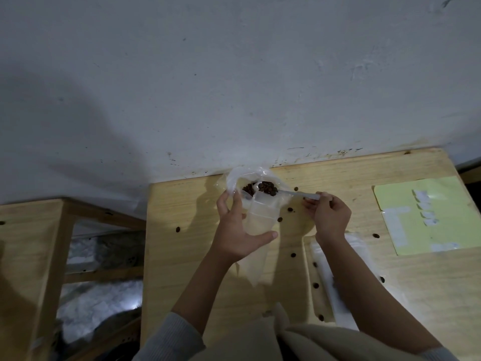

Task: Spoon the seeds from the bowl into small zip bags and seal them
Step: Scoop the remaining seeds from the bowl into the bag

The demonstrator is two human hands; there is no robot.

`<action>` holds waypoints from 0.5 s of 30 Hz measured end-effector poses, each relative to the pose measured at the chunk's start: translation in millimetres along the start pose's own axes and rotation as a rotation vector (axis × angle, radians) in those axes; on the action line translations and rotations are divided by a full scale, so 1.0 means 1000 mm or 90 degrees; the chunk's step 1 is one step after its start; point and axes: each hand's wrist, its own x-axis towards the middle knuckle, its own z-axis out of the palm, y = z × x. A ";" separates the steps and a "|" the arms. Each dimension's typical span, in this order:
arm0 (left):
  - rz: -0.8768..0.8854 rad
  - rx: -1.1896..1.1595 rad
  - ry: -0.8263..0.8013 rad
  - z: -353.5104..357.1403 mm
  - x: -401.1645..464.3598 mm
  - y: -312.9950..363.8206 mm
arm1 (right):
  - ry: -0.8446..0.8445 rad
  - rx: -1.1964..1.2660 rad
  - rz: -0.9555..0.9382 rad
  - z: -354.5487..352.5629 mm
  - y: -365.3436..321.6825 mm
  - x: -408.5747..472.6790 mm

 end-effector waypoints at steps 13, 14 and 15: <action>-0.001 0.065 0.024 0.005 0.004 -0.014 | -0.104 -0.064 -0.180 -0.021 -0.046 -0.013; 0.000 0.066 0.026 0.005 0.004 -0.015 | -0.116 -0.071 -0.190 -0.022 -0.048 -0.016; 0.002 0.066 0.027 0.006 0.004 -0.016 | -0.128 -0.080 -0.200 -0.023 -0.051 -0.019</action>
